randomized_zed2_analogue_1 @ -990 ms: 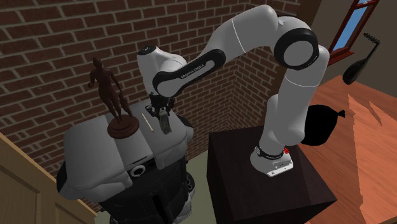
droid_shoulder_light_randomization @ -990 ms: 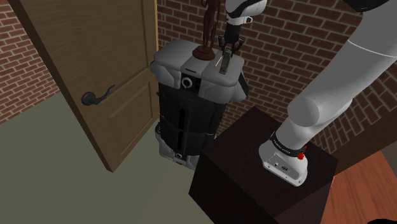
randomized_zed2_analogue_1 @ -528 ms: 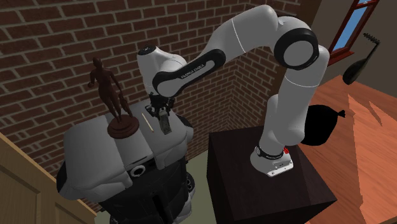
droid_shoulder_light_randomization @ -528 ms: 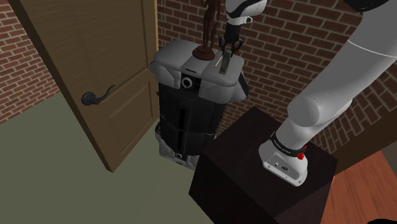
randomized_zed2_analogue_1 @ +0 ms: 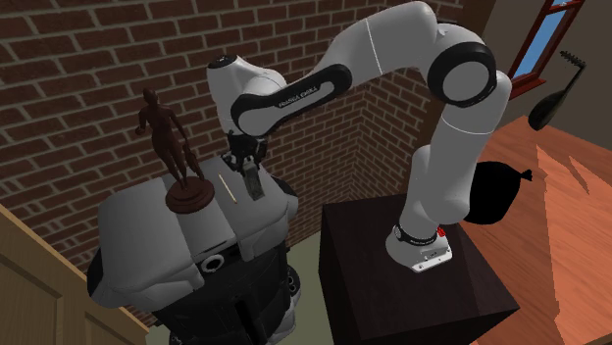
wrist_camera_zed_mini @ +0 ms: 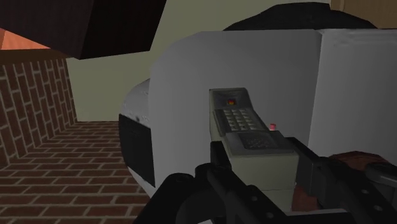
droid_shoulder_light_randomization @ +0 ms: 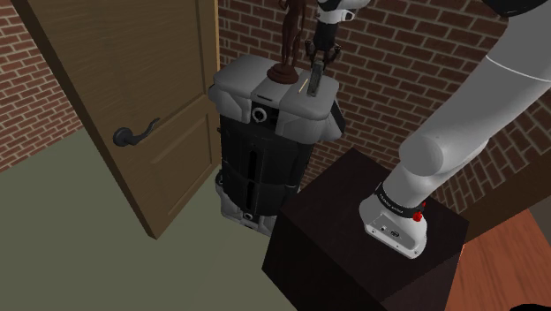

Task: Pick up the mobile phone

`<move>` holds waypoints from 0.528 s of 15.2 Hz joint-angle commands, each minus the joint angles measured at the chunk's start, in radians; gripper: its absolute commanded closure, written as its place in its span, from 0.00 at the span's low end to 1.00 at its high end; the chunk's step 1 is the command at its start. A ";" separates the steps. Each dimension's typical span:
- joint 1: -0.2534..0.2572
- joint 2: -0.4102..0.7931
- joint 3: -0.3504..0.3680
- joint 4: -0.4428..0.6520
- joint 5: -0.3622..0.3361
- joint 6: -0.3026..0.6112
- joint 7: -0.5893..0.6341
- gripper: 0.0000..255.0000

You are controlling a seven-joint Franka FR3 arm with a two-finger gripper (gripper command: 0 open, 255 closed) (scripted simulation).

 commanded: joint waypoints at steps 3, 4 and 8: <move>0.001 -0.018 0.001 0.034 0.001 -0.052 -0.002 1.00; 0.001 -0.021 0.001 0.044 0.001 -0.065 -0.003 1.00; 0.001 -0.029 0.001 0.077 0.002 -0.106 -0.006 1.00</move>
